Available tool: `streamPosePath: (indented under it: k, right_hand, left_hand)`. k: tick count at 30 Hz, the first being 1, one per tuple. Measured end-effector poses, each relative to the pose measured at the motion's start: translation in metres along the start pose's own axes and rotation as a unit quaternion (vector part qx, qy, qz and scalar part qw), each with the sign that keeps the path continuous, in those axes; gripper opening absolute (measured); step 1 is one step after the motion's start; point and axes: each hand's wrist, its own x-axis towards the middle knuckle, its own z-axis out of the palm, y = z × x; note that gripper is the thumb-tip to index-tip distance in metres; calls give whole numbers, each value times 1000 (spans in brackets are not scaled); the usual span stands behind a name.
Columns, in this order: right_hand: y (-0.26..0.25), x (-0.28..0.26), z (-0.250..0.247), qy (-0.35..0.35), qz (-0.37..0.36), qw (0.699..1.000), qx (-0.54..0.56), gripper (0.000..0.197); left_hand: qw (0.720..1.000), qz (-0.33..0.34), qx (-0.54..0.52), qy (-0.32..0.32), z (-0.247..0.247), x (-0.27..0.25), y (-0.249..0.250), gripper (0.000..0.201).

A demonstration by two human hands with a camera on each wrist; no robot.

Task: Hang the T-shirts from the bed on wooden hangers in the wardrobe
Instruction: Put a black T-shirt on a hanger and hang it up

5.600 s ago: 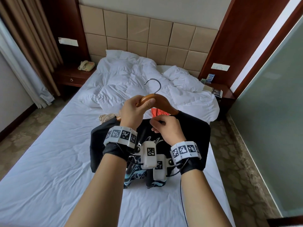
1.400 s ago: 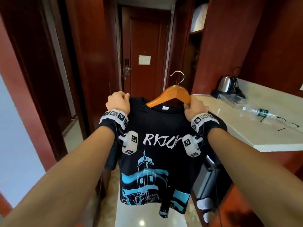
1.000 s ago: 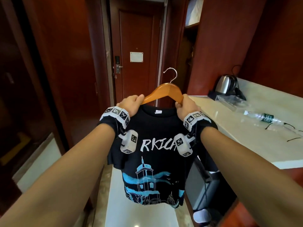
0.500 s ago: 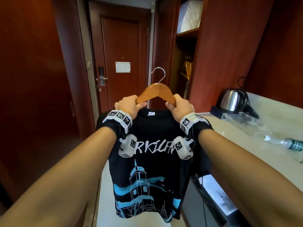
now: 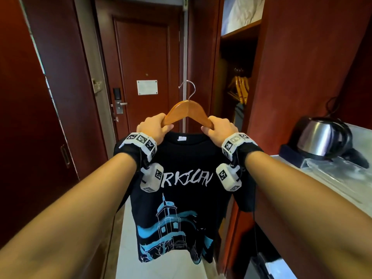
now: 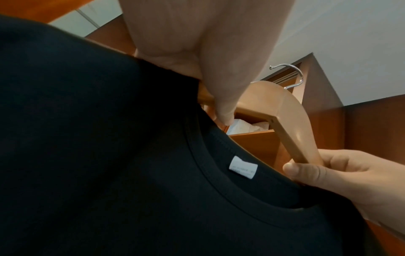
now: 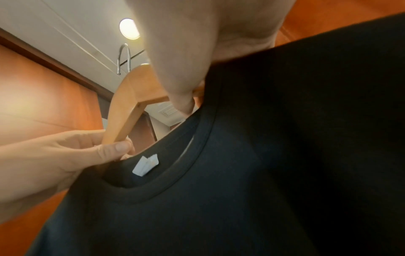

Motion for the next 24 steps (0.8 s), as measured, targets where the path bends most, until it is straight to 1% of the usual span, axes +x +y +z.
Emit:
streamPosePath:
  k: [4,7,10,14,18,21,24]
  right_hand:
    - [24,73,2,-3,-24,999,23,15]
    - [38,126,0,14,-41,999,24,13]
    - [51,170,6,32,-44,998,21,4]
    - [69,219,23,25,-34,999,9,5]
    - [85,270,40,29,-13,999,-5,6]
    - [95,309,54,48,12,999,-12,9]
    - [103,347,69,75,44,996,-27,8]
  left_hand:
    - [1000,7,8,11,22,68,6,18]
    - [1000,-2,-1,18,32,116,13,15]
    - [1000,-12,-16,10,42,159,16,15]
    - [999,-5,-36,-27,64,211,9,17]
    - [997,6,-71,-37,92,264,-1,20]
    - [994,27,-93,-42,112,308,-9,28]
    - [990,52,-119,-56,133,355,-19,28]
